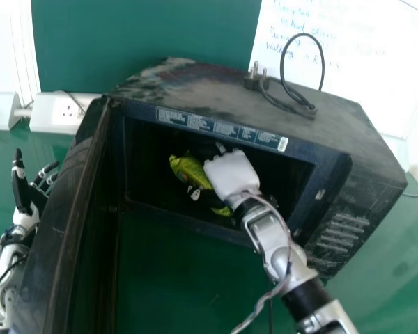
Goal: Put biscuit inside oven
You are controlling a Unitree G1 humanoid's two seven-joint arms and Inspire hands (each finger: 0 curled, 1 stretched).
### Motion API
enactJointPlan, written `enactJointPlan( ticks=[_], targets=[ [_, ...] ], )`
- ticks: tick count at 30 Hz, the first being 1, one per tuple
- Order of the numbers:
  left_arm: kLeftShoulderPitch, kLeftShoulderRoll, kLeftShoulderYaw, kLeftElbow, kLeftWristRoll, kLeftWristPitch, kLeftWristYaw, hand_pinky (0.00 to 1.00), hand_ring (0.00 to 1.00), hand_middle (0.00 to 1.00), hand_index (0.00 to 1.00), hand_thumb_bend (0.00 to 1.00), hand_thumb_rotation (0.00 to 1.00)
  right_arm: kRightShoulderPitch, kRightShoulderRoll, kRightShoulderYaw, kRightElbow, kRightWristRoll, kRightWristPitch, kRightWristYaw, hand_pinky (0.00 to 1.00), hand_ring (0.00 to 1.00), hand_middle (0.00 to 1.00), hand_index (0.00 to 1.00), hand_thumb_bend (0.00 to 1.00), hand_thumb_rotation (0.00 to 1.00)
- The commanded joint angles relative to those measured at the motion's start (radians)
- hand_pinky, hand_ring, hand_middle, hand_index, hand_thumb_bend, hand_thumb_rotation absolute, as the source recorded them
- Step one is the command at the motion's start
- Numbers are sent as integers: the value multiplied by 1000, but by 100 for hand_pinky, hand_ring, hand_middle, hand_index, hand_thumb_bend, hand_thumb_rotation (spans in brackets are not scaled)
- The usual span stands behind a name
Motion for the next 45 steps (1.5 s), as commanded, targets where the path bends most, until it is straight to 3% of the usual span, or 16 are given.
enactJointPlan(
  ticks=[1,8,15,18,20,24,26,27,29,32,37,45],
  targets=[
    [4,4,5,0,2,-4,-3,23,32,43,49,52,9,-51,7,29,54,-8,30,-38,34,38,47,49,53,0],
    [7,7,4,-2,3,-5,-7,24,33,43,49,52,9,-119,17,102,202,-2,49,-122,24,28,47,49,53,0],
    [7,5,6,-8,-3,2,-1,24,32,43,49,52,8,-150,20,122,286,62,42,-184,27,31,47,49,53,0],
    [8,9,5,-7,-3,4,-8,24,32,43,49,52,9,-150,9,144,273,53,75,-138,31,36,48,49,53,0],
    [7,10,5,-4,-3,3,-9,24,32,43,49,52,9,-144,8,154,254,47,112,-92,35,41,48,64,56,0],
    [7,10,5,-4,-3,4,-9,24,32,43,49,52,9,-122,-4,159,213,58,136,-84,39,46,49,67,56,0],
    [8,11,6,-3,-4,3,-10,24,32,43,49,52,9,-109,-11,161,184,59,147,-70,43,50,57,68,77,39],
    [8,10,7,-3,-4,3,-9,24,32,43,49,52,9,-103,-12,160,168,60,157,-51,45,53,61,69,85,54],
    [7,9,8,-2,-5,3,-7,24,32,43,49,52,8,-89,-18,159,129,61,169,-20,53,62,71,74,88,66],
    [6,8,8,-3,-5,3,-6,24,32,43,49,52,8,-74,-28,161,88,52,183,21,63,73,81,83,91,79],
    [6,10,6,1,1,-2,-10,24,32,43,49,52,9,-56,-42,150,20,65,190,145,73,81,87,88,96,96],
    [9,12,9,-1,-4,3,-15,24,33,44,49,52,9,-20,-59,103,-99,116,209,321,84,91,95,94,97,100]
  ],
)
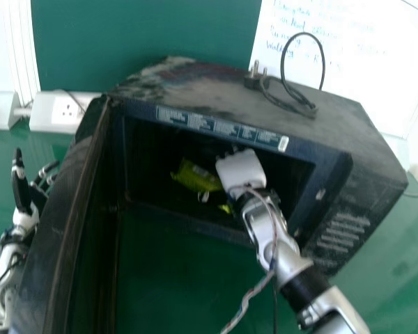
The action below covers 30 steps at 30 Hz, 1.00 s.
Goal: Put biscuit inside oven
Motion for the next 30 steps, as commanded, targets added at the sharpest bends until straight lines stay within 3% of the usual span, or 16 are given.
enactJointPlan(
  ticks=[1,4,9,17,23,25,30],
  targets=[
    [9,10,8,-2,-3,2,-4,24,33,44,49,52,9,28,-20,-28,-55,21,15,45,84,91,95,94,97,100],
    [8,10,9,0,-3,1,-8,24,32,43,49,52,9,64,-40,-62,-152,40,15,100,87,93,96,95,98,100],
    [5,10,10,5,0,-1,-6,23,32,43,49,52,9,148,-87,-132,-361,82,-6,178,80,90,93,93,100,100],
    [5,14,13,14,-5,-4,-22,23,32,43,49,52,9,311,-157,-280,-744,150,-41,311,78,87,90,94,98,100],
    [8,17,16,16,-5,-5,-29,24,32,43,49,52,8,460,-191,-466,-990,265,-82,307,77,86,89,92,92,100],
    [9,17,17,14,-3,-4,-26,24,32,43,49,52,9,500,-197,-524,-1049,297,-99,289,76,86,89,92,92,97],
    [6,24,18,27,-2,-10,-36,25,32,43,49,52,9,570,-197,-651,-1158,334,-118,282,78,90,92,94,88,100]
  ],
)
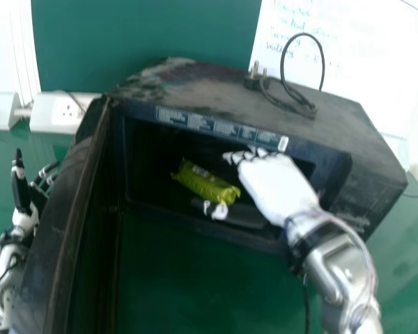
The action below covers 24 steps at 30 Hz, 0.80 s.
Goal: Put biscuit inside oven
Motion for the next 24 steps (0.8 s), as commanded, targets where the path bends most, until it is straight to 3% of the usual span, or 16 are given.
enactJointPlan(
  ticks=[1,3,7,9,11,15,18,24],
  targets=[
    [6,14,11,11,1,-11,-15,25,33,43,49,52,9,24,0,-89,-68,35,-3,-37,77,90,92,94,86,98],
    [5,17,11,16,0,-15,-21,25,33,43,49,52,9,54,18,-150,-108,82,8,-40,73,88,90,94,85,95],
    [5,18,17,28,-8,-28,-41,25,33,43,49,52,9,80,22,-256,-189,141,70,23,76,88,90,99,87,89],
    [4,15,23,39,-17,-43,-61,24,32,42,49,52,9,85,36,-305,-228,178,107,37,64,80,85,96,88,81],
    [3,14,28,48,-26,-57,-81,24,31,42,49,52,9,86,42,-356,-249,243,126,35,56,74,81,92,82,67],
    [5,14,38,62,-39,-83,-125,23,31,42,49,52,9,83,95,-453,-256,403,141,-27,45,62,72,86,86,54],
    [13,23,32,72,-32,-117,-170,23,31,42,49,52,9,92,137,-503,-254,477,129,-102,40,55,66,81,77,35],
    [27,37,21,80,-21,-162,-249,23,32,41,49,52,9,86,193,-522,-196,507,46,-304,18,26,41,66,63,24]
  ],
)
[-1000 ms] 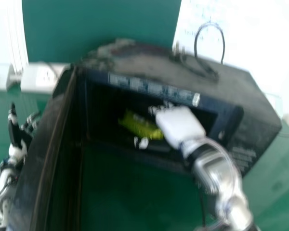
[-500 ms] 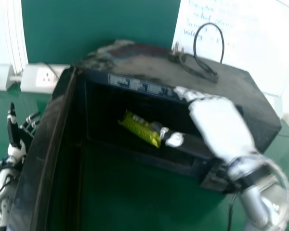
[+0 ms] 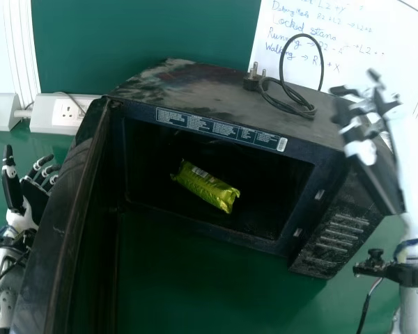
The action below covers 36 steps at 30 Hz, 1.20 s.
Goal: Put biscuit inside oven
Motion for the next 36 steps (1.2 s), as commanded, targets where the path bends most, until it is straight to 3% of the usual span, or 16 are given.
enactJointPlan(
  ticks=[1,7,12,19,26,31,36],
  targets=[
    [18,16,-6,1,11,-29,-37,23,32,41,49,52,9,-5,19,-28,34,46,-25,-62,16,24,38,63,64,29],
    [38,25,-37,-14,66,-127,-119,24,32,41,49,52,9,-39,-16,-109,141,93,-49,-176,14,19,31,55,72,55],
    [62,16,-78,-36,141,-249,-155,25,33,41,49,52,9,-56,-70,-194,276,147,-126,-267,10,17,33,49,74,50],
    [95,31,-143,-49,206,-381,-257,27,33,41,49,52,9,-105,-97,-193,353,104,22,-354,12,22,36,46,79,45],
    [124,47,-196,-70,294,-497,-283,28,33,40,49,52,9,-135,-110,-197,383,120,98,-401,12,21,37,45,79,42],
    [123,85,-235,-63,380,-596,-291,27,34,41,49,52,9,-122,-117,-200,373,119,110,-410,13,21,36,46,77,42],
    [144,123,-265,-89,484,-631,-257,27,34,40,49,52,8,-119,-120,-200,377,124,108,-416,13,21,36,46,79,42]
  ],
)
